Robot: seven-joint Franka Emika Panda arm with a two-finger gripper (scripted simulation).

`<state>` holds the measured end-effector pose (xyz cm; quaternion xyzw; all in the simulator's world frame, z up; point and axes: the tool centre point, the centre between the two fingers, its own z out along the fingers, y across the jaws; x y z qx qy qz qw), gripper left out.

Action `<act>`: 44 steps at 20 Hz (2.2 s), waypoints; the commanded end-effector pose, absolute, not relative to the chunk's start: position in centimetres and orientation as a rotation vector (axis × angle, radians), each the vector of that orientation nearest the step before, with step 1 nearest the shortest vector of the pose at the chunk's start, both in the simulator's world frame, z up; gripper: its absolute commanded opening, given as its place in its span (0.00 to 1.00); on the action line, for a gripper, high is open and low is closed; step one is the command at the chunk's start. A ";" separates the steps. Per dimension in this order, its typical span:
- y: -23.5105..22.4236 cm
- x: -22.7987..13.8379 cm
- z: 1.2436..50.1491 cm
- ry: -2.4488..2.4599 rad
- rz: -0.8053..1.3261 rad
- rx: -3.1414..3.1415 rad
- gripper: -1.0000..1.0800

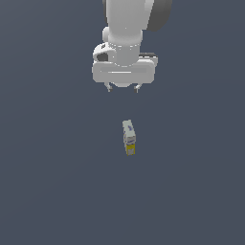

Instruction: Pick up the object and move it to a goal position.

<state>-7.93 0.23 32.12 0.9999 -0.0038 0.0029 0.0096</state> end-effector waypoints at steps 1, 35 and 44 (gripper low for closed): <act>0.2 -7.9 32.1 -0.012 0.009 3.122 0.96; 2.1 -2.2 22.6 0.259 -0.014 3.121 0.96; 3.2 -0.9 20.2 0.335 0.000 3.123 0.96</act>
